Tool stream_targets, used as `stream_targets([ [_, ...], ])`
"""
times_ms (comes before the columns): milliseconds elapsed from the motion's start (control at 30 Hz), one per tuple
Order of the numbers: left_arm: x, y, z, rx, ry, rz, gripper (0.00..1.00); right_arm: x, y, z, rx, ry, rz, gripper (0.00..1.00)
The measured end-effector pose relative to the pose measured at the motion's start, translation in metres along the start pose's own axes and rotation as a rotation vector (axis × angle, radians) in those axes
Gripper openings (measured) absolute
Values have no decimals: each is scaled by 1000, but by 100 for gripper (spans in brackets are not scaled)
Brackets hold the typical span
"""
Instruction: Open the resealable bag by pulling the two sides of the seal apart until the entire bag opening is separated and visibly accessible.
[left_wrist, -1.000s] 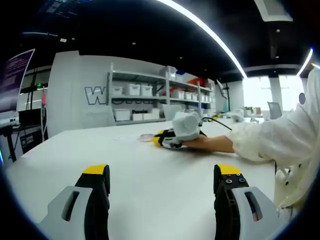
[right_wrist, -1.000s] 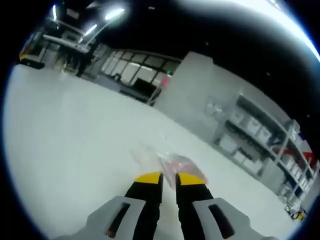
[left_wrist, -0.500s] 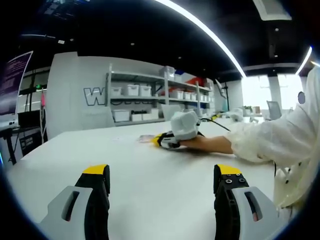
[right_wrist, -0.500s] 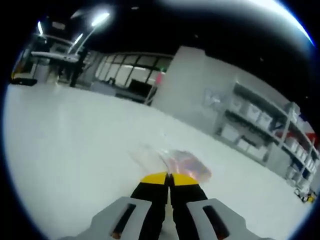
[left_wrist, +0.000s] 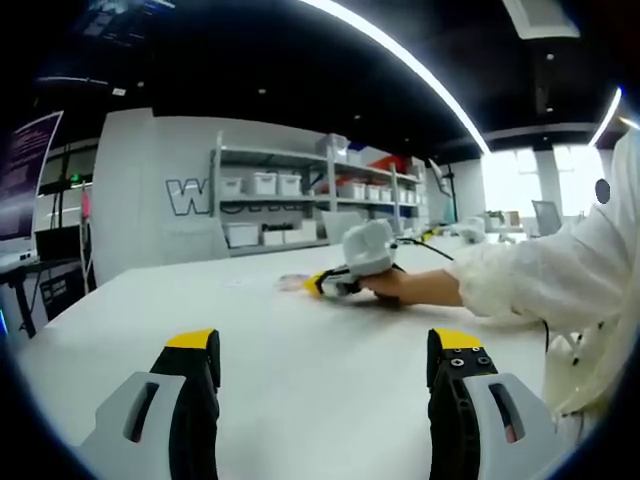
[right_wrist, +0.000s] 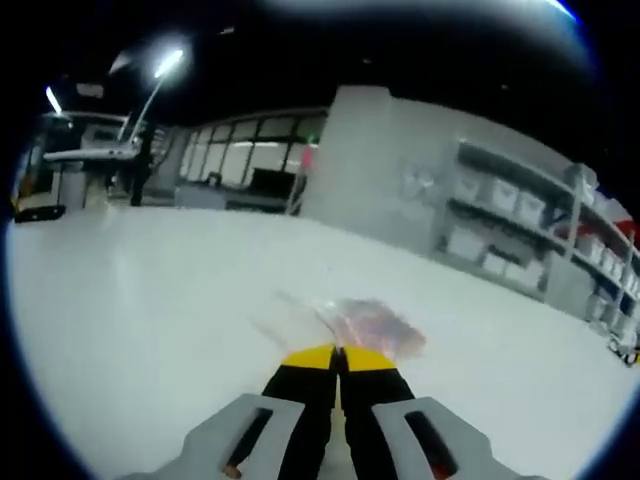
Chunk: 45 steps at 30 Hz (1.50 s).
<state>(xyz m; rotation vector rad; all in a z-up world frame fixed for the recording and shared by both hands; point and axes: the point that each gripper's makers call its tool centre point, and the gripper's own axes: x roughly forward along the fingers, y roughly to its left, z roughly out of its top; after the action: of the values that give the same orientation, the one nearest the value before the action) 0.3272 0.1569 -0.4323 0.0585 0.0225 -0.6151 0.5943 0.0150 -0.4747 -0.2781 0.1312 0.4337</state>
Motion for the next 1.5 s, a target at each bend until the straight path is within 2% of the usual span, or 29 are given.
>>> stream_targets([
  [267,-2,-1,0,4,2,0,84,2,-13,7,119,-15,-19,0],
  [567,-4,0,1,2,-1,5,84,6,-19,33,84,-45,-36,0],
  [733,-5,2,-1,-2,-1,10,84,3,-24,48,75,-84,-57,0],
  [1500,-5,-2,-5,-7,1,4,83,-12,-25,75,36,-160,-49,0],
])
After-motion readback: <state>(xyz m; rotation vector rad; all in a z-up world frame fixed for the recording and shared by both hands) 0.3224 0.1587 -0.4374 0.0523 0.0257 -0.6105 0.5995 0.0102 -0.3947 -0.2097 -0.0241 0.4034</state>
